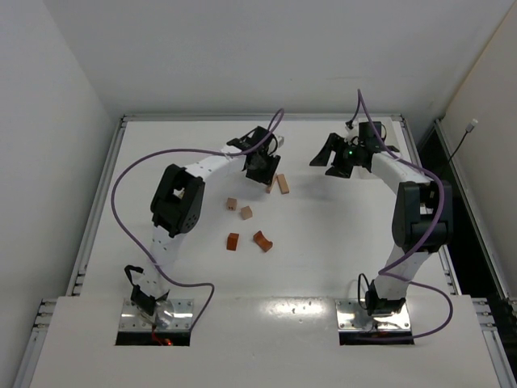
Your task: Build the wood block tower
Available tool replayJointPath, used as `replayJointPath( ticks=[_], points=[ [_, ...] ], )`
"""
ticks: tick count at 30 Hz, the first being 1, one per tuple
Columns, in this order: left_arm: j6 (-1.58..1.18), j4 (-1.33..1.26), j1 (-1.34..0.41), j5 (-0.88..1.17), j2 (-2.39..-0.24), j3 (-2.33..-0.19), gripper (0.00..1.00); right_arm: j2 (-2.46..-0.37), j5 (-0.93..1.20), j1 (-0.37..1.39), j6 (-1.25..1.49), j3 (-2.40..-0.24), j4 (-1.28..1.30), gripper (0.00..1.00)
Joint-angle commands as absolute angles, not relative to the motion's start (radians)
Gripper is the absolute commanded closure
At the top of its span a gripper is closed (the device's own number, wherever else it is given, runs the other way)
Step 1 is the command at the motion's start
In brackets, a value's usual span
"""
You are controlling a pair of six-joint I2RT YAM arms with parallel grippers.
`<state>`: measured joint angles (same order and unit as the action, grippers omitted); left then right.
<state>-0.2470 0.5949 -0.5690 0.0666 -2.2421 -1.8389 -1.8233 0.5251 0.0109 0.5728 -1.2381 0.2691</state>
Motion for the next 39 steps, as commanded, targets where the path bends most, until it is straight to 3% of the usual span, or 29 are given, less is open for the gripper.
replayJointPath(
  ticks=[1, 16, 19, 23, 25, 28, 32, 37, 39],
  points=[
    [-0.23, 0.592, -0.584, 0.083, -2.238, -1.879, 0.61, -1.812, 0.54, 0.011, 0.575, -1.24, 0.224, 0.3],
    [-0.201, 0.601, -0.621, 0.055, -2.302, -1.899, 0.61, -1.802, 0.549, 0.011, 0.575, -1.23, 0.224, 0.3],
    [-0.201, 0.601, -0.621, 0.044, -2.315, -1.899, 0.68, -1.802, 0.549, 0.002, 0.575, -1.221, 0.224, 0.3],
    [-0.23, 0.647, -0.621, 0.034, -2.362, -1.942, 1.0, -1.802, 0.549, 0.002, 0.575, -1.221, 0.215, 0.3],
    [-0.273, 0.647, -0.591, 0.061, -2.362, -1.942, 1.0, -1.802, 0.549, 0.002, 0.575, -1.221, 0.215, 0.3],
    [-0.355, 0.559, -0.51, 0.263, -2.306, -1.85, 1.0, -1.802, 0.558, 0.002, 0.575, -1.221, 0.215, 0.3],
    [-0.524, 0.307, -0.413, 0.777, -2.249, -1.599, 1.0, -1.812, 0.558, 0.002, 0.575, -1.221, 0.215, 0.3],
    [-0.865, -0.125, -0.345, 1.037, -2.227, -1.352, 1.0, -1.821, 0.568, 0.002, 0.575, -1.23, 0.215, 0.3],
    [-0.931, -0.248, -0.327, 1.091, -2.227, -1.29, 0.85, -1.821, 0.568, 0.002, 0.575, -1.239, 0.215, 0.3]
  ],
)
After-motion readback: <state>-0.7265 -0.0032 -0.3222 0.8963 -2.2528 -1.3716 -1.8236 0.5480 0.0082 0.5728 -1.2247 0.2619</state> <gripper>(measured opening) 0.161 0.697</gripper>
